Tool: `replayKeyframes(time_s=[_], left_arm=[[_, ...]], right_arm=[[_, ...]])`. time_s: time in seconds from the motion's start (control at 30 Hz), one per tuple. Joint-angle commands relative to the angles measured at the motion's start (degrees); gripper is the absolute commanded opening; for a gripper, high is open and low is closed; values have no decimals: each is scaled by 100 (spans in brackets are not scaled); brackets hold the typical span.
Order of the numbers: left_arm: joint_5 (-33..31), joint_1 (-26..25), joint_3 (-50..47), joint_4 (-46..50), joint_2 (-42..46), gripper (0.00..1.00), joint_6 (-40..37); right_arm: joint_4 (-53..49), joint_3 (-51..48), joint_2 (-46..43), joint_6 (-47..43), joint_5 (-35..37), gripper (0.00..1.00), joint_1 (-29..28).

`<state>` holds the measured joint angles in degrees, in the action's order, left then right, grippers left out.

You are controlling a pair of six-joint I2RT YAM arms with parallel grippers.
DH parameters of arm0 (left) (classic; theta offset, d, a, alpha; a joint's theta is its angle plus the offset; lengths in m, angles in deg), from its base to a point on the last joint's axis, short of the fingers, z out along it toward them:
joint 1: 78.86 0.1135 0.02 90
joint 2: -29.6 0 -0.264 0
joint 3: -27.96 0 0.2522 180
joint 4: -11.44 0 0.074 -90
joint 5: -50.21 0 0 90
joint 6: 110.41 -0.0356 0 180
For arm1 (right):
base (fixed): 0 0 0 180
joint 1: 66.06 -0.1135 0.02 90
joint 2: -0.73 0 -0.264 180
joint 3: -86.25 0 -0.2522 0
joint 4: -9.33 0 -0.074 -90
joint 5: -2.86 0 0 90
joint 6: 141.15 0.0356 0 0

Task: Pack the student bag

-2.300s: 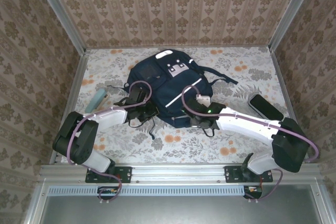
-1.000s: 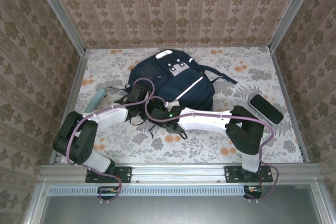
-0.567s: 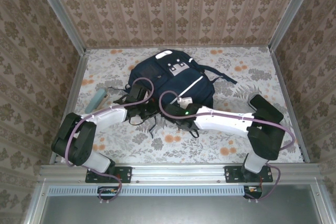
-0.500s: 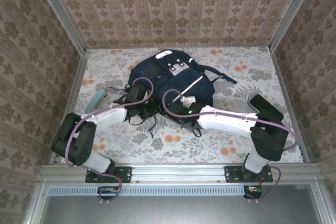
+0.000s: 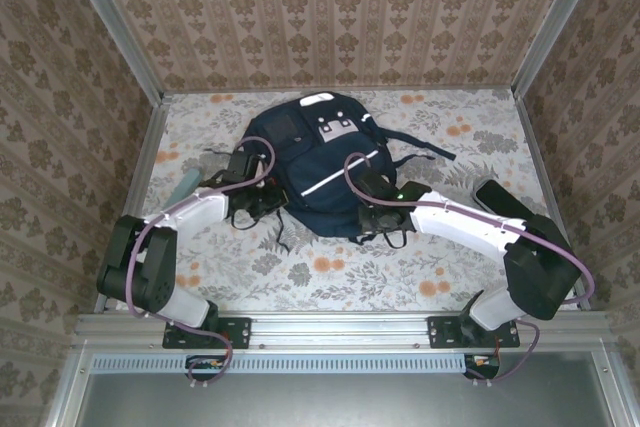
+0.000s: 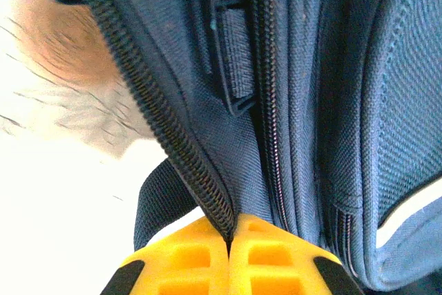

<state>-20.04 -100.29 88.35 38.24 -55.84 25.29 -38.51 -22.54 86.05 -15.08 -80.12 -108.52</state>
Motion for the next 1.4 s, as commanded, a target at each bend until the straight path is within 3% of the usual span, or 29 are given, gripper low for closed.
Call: replayKeyframes(time_s=[0.0, 0.07, 0.23, 0.33, 0.53, 0.73, 0.9, 1.07, 1.23, 1.37], left_arm=[[-360, 270, 310, 176, -16, 5, -453], [-375, 385, 343, 256, 9, 11, -493], [-310, 447, 318, 498, 330, 46, -289], [-170, 431, -10, 405, 767, 61, 179], [274, 33, -903, -338, 1510, 71, 1384], [398, -434, -1301, -950, 1627, 73, 2283], [36, -610, -1401, -770, 1597, 67, 2452], [-202, -608, -1486, -657, 1476, 41, 2453], [-478, -607, -1496, -418, 1373, 18, 2270], [-735, -553, -1468, -129, 1395, 8, 2003]], right_arm=[[302, 118, -157, -311, -650, 0, 21], [465, 147, -107, -294, -674, 0, 18], [845, 123, 15, -338, -1171, 0, 10], [1266, 73, 84, -275, -1761, 0, -22], [1666, 293, 489, -184, -2272, 0, -279], [1785, 709, 944, -127, -2373, 0, -584], [1790, 796, 1109, -61, -2308, 0, -717], [1505, 677, 1026, -39, -1901, 0, -755], [932, 394, 681, 0, -954, 0, -751], [372, 147, 332, 101, 117, 0, -650]])
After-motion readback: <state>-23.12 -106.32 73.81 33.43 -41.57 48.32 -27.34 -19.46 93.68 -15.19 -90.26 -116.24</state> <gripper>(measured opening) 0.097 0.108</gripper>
